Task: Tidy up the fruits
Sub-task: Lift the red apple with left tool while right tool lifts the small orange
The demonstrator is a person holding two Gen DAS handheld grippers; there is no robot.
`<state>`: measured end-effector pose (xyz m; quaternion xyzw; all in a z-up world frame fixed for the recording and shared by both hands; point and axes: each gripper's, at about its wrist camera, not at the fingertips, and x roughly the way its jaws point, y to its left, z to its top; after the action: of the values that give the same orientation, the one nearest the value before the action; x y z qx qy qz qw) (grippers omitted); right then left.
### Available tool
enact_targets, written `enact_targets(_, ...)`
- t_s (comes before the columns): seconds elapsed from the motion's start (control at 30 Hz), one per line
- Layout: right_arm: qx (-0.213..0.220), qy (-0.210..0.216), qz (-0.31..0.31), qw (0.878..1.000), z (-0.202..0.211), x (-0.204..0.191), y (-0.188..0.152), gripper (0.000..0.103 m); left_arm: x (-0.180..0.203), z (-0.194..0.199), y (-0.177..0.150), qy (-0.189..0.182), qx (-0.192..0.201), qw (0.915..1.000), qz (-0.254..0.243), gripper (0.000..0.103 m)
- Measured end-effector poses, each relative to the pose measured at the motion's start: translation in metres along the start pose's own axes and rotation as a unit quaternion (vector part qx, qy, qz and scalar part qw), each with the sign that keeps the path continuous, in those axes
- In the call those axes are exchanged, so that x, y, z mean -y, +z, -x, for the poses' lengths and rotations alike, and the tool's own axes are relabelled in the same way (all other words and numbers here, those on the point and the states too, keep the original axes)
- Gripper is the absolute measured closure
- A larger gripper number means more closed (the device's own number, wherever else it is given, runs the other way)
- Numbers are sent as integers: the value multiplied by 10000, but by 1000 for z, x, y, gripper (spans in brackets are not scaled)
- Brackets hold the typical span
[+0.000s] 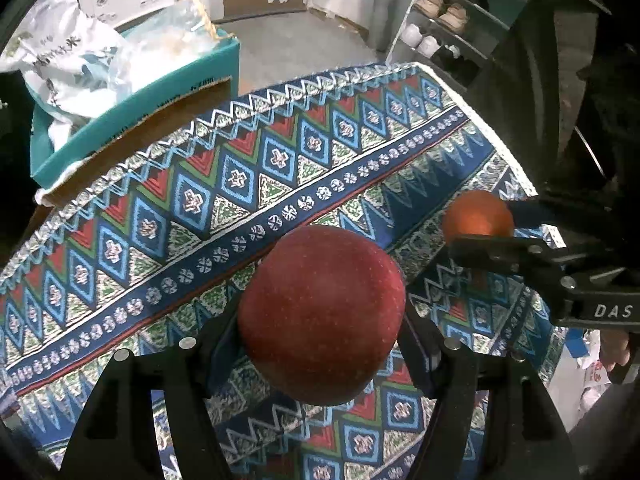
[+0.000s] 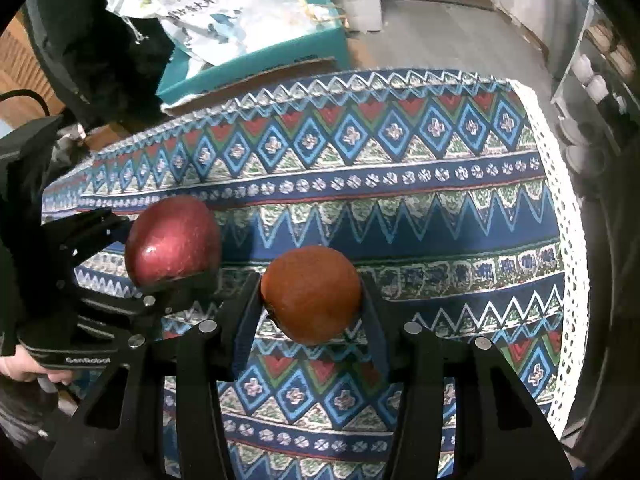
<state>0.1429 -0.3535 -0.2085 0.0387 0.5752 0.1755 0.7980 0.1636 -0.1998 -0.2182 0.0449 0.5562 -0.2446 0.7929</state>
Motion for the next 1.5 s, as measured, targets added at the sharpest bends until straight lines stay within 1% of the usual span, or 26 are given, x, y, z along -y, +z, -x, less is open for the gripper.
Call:
enact_targets(0.13,107,68,55,9999,13,-10,2,56,-1,19,-2,-27,55,10000,19,31)
enact_targets(0.57,473,309,331,9979,63,-48,9,56,5,79,-10,53,299,9995,38,31)
enact_targets(0.93,667,430,612,9950,92,-82,12,56,-1,128,-22,83,533,9985,128,31)
enact_targets(1.2,791,548,824,9919,109,-110,14,56,-14,160,-42,215,650,9975,178,31)
enact_targets(1.5,868,653,1113,9878,121,-144,15,56,-39,189,-69,304,752,9959,410,31)
